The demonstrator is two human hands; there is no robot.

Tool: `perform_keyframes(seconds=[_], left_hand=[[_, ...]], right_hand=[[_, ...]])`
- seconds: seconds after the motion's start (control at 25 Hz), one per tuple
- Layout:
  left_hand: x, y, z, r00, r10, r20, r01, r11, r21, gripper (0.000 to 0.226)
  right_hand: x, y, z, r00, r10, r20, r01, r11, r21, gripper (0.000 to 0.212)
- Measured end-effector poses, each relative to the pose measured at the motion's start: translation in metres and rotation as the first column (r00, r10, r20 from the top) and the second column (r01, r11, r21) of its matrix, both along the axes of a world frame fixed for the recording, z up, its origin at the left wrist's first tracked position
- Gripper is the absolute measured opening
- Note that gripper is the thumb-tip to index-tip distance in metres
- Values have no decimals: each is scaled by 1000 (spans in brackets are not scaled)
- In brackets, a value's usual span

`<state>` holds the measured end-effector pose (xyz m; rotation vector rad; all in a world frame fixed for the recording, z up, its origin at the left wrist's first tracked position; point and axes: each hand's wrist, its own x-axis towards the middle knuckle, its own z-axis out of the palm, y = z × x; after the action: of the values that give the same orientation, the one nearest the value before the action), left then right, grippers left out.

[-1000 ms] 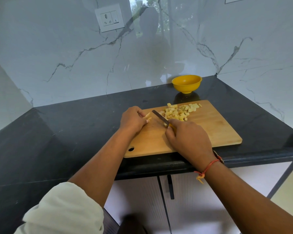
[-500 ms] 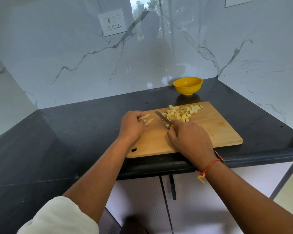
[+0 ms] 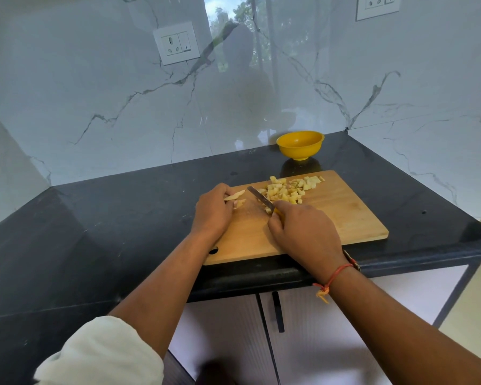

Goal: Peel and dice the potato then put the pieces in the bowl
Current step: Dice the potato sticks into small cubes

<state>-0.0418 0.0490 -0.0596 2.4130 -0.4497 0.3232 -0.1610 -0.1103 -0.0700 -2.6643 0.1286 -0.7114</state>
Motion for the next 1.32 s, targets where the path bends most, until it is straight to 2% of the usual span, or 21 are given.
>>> perform_keyframes(seconds=[0.08,0.2,0.32,0.44,0.6,0.76,1.0,1.32], left_hand=[[-1,1,0,999,20,27,-19,1000,-15,12],[-6,4,2,986,31,167,-28,999,-24,11],[-22,2,3,969,-21,246,7,998,57,18],[-34,3,-5,970,-77,231,51,992,115,21],[-40,5,-9,981,-95,168,84,994,69,18],[-42,6,-10,979,-117,169,107,992,66,16],[-43,4,-12,977,-125,172,120,992,36,16],[-41,4,-11,977,-147,152,143,989,39,15]], right_hand=[[1,0,-1,1000,0,2,0,1000,-1,33],[1,0,-1,1000,-8,10,8,1000,-1,34],[0,0,0,1000,-10,7,10,1000,17,33],[-2,2,2,1000,-10,5,10,1000,17,32],[-5,4,8,999,-8,-44,8,1000,16,34],[-14,8,12,994,-29,-108,35,998,54,35],[-17,21,9,983,-79,-166,68,995,-71,29],[-16,33,18,966,-92,-240,55,987,-154,27]])
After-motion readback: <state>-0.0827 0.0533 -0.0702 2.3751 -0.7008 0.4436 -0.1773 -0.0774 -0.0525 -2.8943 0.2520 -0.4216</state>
